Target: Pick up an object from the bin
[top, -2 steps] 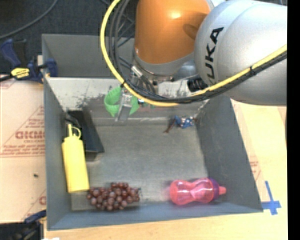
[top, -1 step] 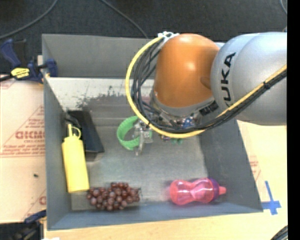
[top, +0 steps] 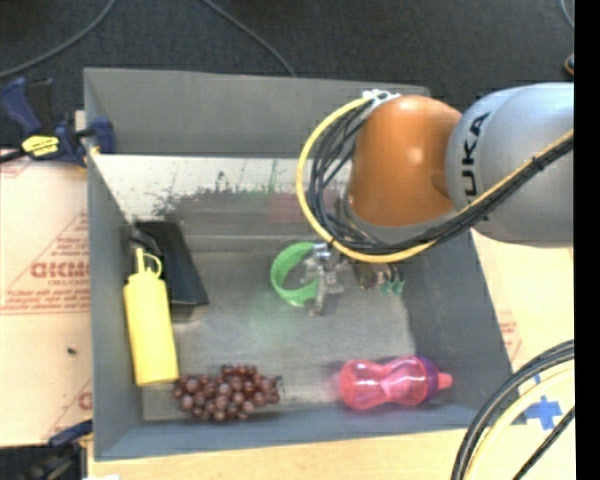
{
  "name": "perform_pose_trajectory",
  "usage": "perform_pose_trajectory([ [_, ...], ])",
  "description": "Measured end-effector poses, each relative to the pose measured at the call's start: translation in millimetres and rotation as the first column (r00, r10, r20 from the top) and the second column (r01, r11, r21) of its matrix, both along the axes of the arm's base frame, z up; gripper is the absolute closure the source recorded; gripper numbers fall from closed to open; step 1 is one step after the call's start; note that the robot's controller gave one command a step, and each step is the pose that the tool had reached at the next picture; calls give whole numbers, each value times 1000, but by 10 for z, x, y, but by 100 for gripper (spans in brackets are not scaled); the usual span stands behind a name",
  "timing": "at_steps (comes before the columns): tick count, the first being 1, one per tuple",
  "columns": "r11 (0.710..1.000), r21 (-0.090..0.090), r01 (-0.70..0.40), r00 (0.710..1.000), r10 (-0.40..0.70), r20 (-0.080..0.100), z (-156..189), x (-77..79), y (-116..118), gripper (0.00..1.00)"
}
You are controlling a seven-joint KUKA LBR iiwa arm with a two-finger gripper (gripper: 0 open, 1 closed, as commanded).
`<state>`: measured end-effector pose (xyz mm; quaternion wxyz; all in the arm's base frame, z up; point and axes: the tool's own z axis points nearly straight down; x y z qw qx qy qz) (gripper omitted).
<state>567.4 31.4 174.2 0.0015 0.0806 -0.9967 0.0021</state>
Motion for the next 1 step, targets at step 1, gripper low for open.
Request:
perform_pose_trajectory([
  [1,989,0,150,989,-150,0,-292,60,91,100],
])
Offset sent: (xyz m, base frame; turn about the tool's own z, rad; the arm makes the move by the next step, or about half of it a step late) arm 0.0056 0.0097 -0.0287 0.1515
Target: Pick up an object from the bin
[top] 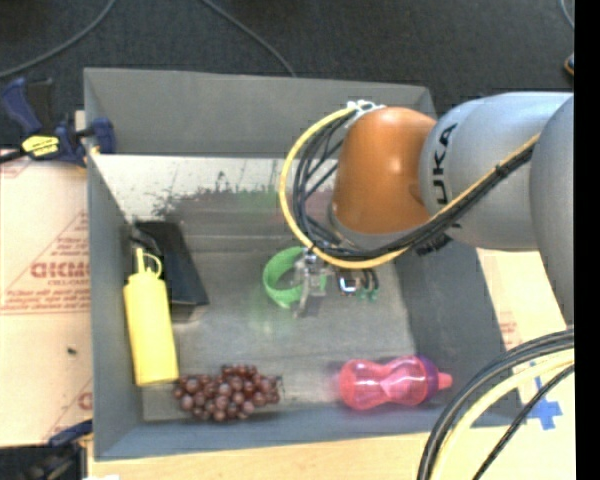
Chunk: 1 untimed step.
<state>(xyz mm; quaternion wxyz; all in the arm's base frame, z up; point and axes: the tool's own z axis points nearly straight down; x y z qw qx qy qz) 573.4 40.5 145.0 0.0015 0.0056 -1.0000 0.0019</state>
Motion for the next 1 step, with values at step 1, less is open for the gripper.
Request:
perform_pose_trajectory([
  [1,997,1,76,997,-76,10,1294,-402,-147,100],
])
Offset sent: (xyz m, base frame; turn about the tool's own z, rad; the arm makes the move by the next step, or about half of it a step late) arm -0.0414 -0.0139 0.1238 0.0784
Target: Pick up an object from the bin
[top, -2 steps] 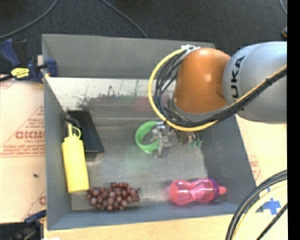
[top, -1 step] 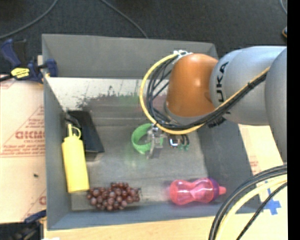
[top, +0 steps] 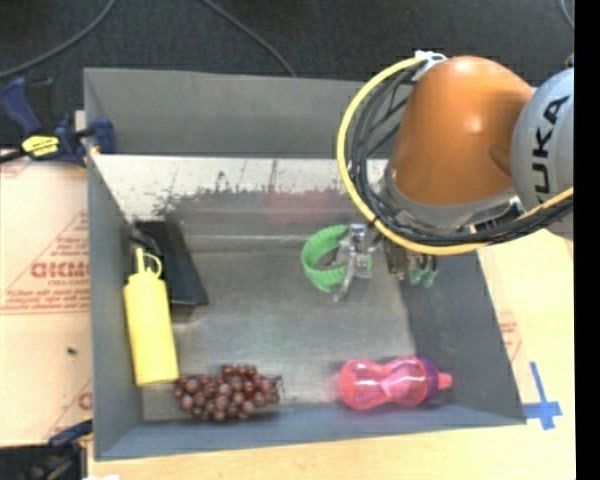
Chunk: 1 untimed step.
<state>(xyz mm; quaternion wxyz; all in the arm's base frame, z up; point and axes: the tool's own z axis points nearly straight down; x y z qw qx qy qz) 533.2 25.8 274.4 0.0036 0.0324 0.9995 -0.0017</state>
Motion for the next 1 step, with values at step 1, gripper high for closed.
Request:
perform_pose_trajectory([
  [1,996,0,95,996,-95,0,-437,45,-405,100],
])
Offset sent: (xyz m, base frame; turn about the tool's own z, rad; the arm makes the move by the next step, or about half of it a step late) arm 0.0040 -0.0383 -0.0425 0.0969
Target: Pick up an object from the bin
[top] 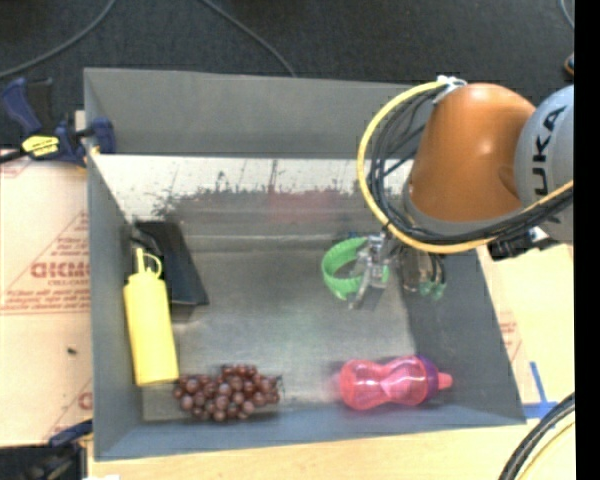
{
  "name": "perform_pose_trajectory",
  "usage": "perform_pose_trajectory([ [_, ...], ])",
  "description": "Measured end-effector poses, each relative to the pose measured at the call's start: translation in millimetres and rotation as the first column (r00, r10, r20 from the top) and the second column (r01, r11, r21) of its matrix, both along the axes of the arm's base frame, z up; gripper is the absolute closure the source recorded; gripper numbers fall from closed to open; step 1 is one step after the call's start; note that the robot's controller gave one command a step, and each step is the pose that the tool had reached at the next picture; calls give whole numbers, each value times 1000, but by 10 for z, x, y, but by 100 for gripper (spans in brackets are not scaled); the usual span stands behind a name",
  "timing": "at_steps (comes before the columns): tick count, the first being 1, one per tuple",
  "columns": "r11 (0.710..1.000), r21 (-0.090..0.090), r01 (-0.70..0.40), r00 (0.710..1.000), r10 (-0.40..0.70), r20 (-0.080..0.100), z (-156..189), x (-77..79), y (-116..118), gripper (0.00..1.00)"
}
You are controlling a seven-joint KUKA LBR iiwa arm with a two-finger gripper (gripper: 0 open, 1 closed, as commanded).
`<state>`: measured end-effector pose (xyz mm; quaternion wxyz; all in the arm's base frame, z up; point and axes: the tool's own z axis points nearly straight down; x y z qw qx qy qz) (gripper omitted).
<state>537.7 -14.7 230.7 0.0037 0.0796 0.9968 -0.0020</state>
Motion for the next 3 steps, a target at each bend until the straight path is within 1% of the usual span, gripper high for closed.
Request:
perform_pose_trajectory([
  [1,994,-3,-113,994,113,3,-534,682,-103,100],
  [2,989,-7,-145,989,145,8,-900,928,-634,100],
  [3,963,-8,-268,964,268,3,-1460,949,-1047,100],
])
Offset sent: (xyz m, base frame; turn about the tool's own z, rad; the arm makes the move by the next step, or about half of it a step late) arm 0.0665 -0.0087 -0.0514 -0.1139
